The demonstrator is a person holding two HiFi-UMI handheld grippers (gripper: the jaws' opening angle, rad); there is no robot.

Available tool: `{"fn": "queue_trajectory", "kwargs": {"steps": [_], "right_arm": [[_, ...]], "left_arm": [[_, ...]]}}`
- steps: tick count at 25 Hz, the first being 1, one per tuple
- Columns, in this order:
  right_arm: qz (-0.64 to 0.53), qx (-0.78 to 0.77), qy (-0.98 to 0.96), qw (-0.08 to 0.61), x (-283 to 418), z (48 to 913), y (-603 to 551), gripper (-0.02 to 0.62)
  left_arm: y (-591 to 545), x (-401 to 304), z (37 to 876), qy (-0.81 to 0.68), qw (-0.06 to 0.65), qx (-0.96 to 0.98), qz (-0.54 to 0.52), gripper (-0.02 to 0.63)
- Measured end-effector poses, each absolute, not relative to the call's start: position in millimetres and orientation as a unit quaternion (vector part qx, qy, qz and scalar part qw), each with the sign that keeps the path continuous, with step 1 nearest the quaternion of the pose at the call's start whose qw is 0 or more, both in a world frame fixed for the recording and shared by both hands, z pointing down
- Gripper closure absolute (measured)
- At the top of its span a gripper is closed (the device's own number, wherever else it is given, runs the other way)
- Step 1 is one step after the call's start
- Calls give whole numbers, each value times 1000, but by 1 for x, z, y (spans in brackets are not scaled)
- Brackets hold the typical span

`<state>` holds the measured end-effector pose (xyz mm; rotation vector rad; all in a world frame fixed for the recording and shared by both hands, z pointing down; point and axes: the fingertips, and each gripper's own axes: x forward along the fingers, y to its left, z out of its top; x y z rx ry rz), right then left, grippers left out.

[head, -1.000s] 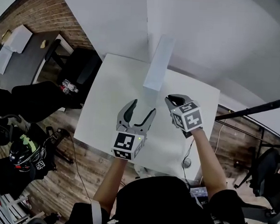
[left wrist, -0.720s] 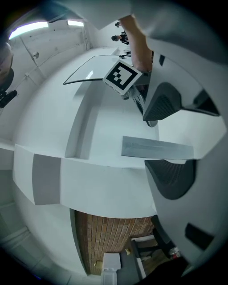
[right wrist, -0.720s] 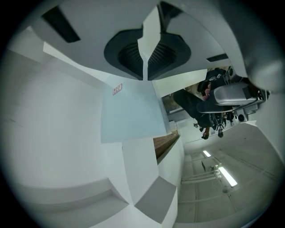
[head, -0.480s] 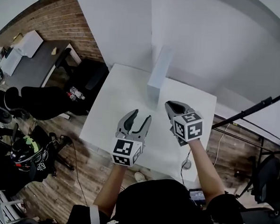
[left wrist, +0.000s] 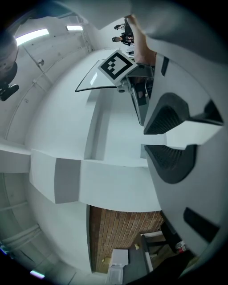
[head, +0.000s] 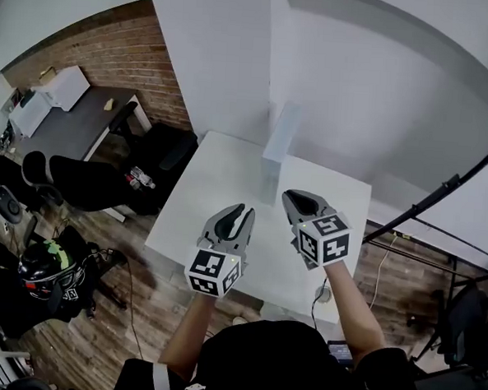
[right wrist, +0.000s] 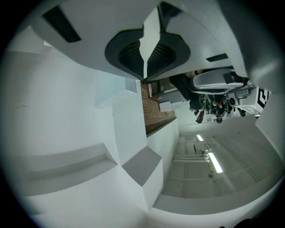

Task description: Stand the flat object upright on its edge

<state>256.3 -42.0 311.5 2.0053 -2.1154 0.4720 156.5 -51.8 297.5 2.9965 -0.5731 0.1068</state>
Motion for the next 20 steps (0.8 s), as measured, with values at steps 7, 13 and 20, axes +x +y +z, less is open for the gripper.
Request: {"fn": "queue_trajectory", "kwargs": {"steps": [7, 13, 20], "right_arm": [[120, 676, -722, 91, 229, 276, -28, 541], [89, 677, -726, 81, 211, 255, -16, 543], [68, 682, -724, 76, 199, 242, -11, 552]], "left_arm": [[-45, 131, 271, -192, 32, 981, 22, 588], [-36, 122, 253, -193, 29, 980, 27, 593], [-31, 116, 242, -194, 14, 980, 33, 594]]}}
